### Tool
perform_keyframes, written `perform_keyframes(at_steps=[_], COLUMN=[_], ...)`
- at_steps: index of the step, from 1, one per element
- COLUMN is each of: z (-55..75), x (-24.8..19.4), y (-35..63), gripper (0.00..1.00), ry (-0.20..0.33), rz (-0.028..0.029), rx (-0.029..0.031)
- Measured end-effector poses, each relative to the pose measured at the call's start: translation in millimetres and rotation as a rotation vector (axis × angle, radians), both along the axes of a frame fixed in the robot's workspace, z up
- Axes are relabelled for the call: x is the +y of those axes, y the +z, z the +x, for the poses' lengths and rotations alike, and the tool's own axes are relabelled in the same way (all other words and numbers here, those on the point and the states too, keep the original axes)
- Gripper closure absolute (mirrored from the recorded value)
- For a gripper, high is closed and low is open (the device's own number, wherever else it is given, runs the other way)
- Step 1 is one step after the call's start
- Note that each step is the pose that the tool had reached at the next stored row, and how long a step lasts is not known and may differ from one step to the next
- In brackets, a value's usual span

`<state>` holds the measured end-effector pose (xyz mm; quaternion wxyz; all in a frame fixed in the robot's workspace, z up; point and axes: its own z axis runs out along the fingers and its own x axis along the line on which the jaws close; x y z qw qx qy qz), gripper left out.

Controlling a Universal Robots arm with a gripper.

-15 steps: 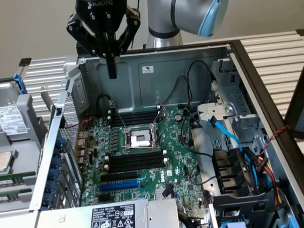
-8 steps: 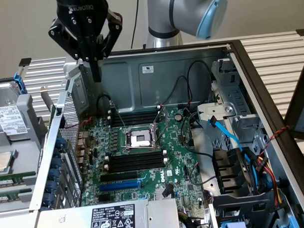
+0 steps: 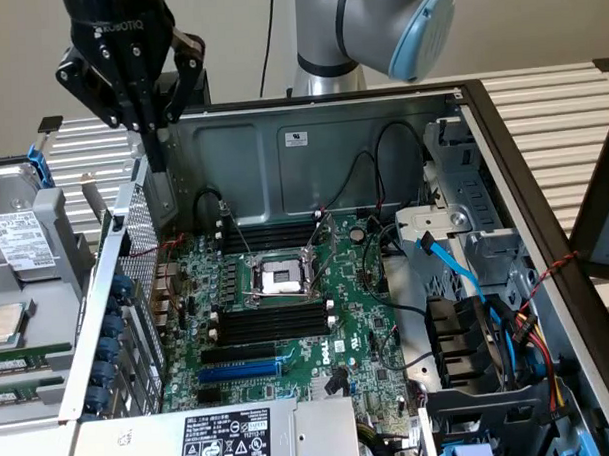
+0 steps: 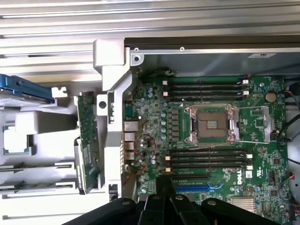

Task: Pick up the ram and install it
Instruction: 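Reach for the ram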

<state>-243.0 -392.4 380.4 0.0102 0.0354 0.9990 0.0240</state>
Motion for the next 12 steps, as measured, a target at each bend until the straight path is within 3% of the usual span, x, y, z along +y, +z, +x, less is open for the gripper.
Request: perform_keyframes(at_steps=[12], z=[-54.6], x=[1.0], y=[-5.0], gripper=[0.89], ry=[0.0], rz=[0.0001], rx=[0.0001])
